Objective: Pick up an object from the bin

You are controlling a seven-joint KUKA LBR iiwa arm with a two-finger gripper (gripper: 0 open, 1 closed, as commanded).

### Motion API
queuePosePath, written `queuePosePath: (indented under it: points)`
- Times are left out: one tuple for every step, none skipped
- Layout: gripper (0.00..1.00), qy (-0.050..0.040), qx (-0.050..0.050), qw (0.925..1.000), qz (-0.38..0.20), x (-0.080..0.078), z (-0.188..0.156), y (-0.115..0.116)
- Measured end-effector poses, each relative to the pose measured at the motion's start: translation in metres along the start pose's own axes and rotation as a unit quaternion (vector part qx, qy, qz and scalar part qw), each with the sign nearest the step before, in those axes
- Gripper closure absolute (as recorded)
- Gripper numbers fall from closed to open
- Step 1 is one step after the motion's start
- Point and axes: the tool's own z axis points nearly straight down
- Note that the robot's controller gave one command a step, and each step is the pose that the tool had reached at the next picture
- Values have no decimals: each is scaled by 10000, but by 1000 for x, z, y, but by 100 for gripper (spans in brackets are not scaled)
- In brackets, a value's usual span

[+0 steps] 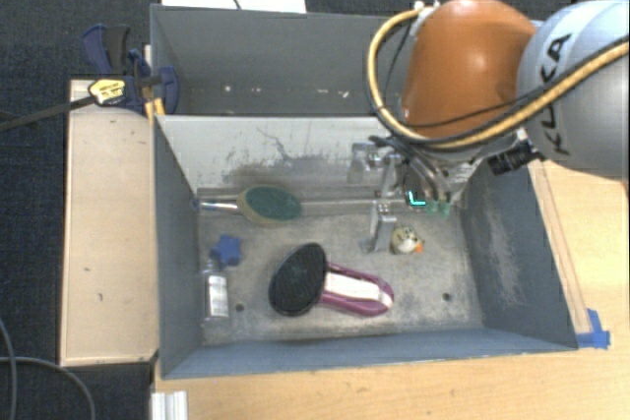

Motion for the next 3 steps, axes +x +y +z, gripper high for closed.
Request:
queuePosePath:
  points:
    - [0, 0, -6, 9974, 717, -11, 99, 71]
    - [0, -55, -12, 9920, -1264, -15, 166, 67]
    - [100, -127, -39, 9921, -1244, -18, 162, 70]
